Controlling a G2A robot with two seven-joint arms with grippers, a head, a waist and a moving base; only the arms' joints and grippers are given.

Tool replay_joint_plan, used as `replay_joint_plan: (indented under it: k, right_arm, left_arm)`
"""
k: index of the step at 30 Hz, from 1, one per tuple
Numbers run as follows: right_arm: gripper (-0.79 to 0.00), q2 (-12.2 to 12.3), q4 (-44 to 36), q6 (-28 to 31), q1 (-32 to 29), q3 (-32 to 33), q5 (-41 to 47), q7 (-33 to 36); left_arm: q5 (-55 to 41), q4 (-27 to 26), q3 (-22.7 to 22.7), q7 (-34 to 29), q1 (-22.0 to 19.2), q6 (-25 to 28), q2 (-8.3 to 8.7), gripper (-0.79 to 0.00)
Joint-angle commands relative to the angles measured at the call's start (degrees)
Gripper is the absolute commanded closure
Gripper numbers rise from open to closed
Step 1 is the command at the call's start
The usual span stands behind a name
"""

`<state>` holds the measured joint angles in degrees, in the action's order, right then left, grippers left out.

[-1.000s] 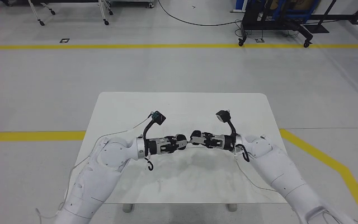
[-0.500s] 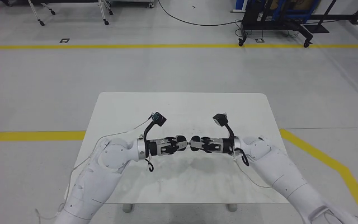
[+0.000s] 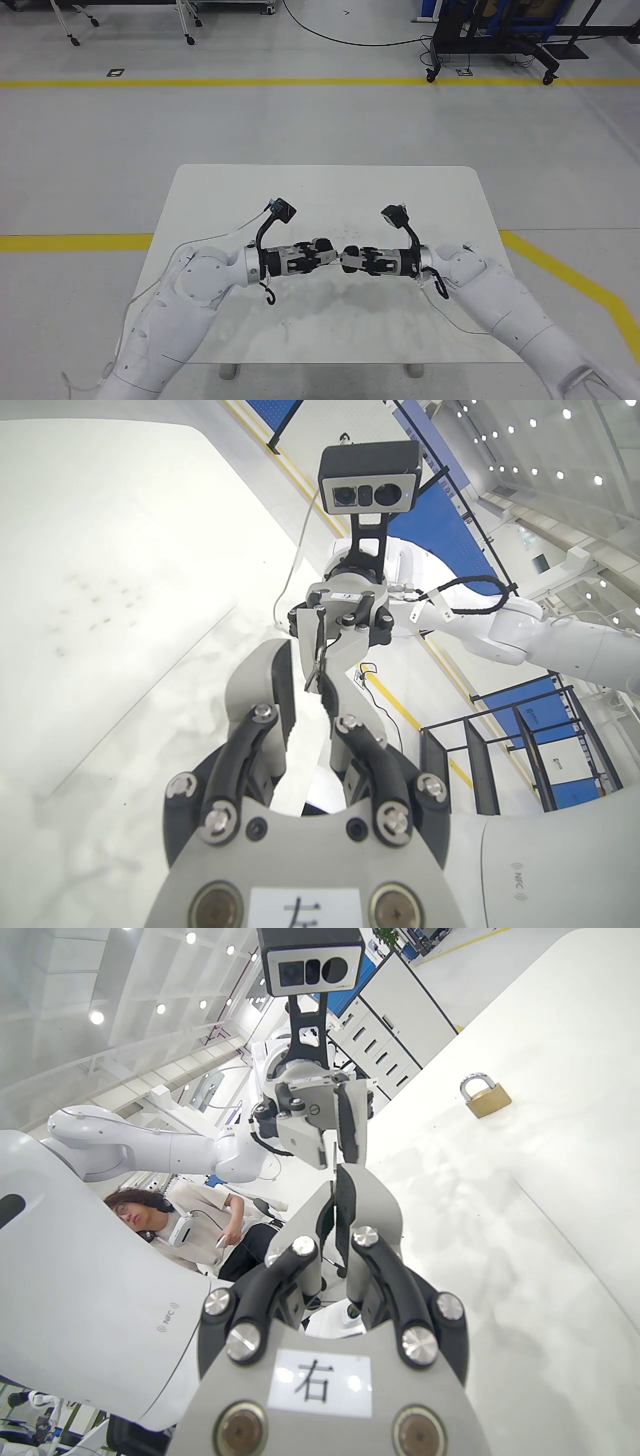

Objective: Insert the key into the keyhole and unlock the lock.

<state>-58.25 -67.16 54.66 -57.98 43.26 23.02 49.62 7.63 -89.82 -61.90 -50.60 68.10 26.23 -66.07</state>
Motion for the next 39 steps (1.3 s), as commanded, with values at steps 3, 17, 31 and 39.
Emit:
replay_joint_plan:
  k: [3,17,31,39]
  right_arm:
    - [0.000,0.3,0.3,0.5,0.4,-0.6,0.4,-0.5]
    - [0.000,0.6,2.4,2.2,1.3,-0.9,0.9,-2.2]
    - [0.000,0.6,2.4,2.2,1.3,-0.9,0.9,-2.2]
    - [0.000,0.6,2.4,2.2,1.3,-0.9,0.9,-2.2]
  left_arm:
    - [-0.2,0.1,0.1,0.0,0.0,-0.1,0.12,-0.785]
    - [-3.1,-4.1,-12.3,0.7,5.1,0.0,2.77,-0.785]
    - [7.1,-7.9,-24.5,-3.3,16.5,3.9,6.00,-0.785]
    - [19.2,-0.2,-19.7,3.0,12.0,0.1,5.69,-0.785]
